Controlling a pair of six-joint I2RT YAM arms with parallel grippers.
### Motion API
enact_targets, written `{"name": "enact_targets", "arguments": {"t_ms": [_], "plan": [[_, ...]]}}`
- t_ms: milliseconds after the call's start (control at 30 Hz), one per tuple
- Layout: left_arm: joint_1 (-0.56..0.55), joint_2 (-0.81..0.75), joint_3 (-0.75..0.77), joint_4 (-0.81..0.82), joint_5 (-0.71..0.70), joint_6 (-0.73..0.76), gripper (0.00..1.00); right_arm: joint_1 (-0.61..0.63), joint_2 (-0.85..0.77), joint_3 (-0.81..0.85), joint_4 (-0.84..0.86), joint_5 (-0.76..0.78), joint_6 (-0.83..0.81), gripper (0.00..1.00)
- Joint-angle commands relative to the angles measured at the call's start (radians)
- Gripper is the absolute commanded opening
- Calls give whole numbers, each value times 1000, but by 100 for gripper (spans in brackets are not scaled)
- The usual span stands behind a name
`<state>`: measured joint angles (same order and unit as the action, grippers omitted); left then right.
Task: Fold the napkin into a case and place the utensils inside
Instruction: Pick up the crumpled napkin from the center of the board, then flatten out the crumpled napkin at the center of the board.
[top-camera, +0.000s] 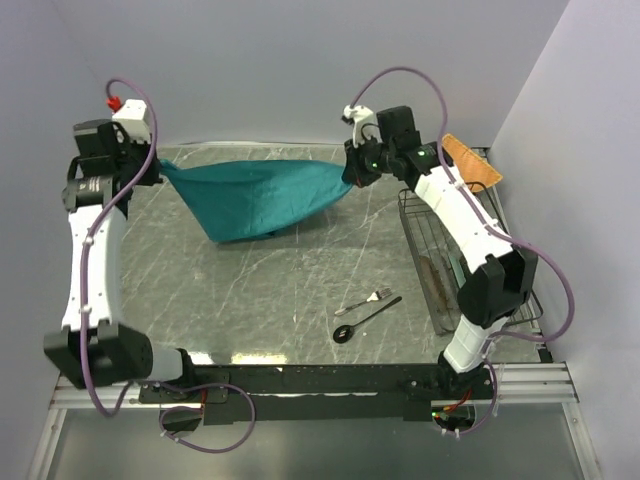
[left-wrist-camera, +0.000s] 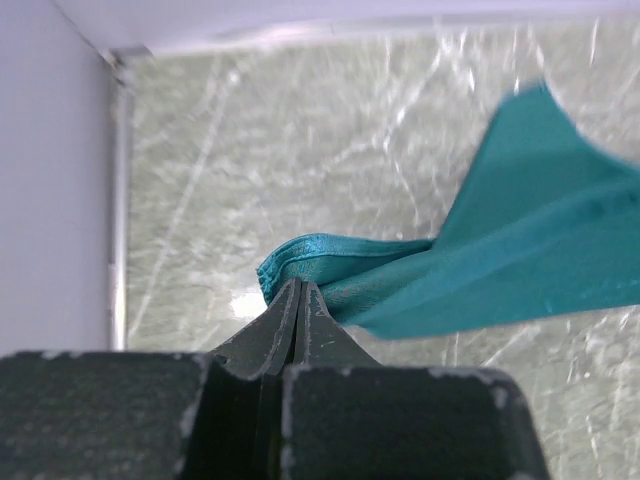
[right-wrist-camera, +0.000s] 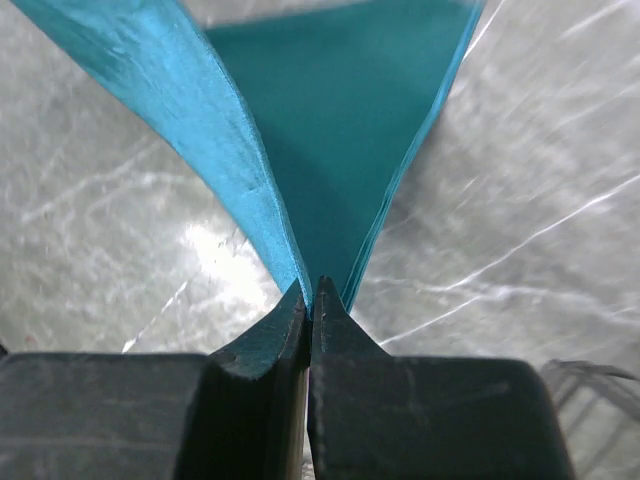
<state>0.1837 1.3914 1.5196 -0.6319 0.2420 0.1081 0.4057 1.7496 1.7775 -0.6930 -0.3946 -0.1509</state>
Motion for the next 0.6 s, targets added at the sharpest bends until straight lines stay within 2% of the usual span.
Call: {"name": "enact_targets", "arguments": {"t_ms": [0, 167, 300, 433, 567], "plan": [[10, -127, -7, -5, -47, -70, 1, -1, -116, 74, 68, 62, 8, 0], [10, -297, 7, 9, -78, -100, 1, 11, -225, 91, 122, 72, 34, 0], [10, -347, 62, 44, -81, -180, 1, 22, -242, 144, 151, 117, 65, 0], [10, -292, 132, 92, -81, -238, 1, 24, -188, 255, 193, 224, 109, 0], [10, -148, 209, 167, -49, -295, 1, 24, -76, 344, 256, 305, 113, 0]]}}
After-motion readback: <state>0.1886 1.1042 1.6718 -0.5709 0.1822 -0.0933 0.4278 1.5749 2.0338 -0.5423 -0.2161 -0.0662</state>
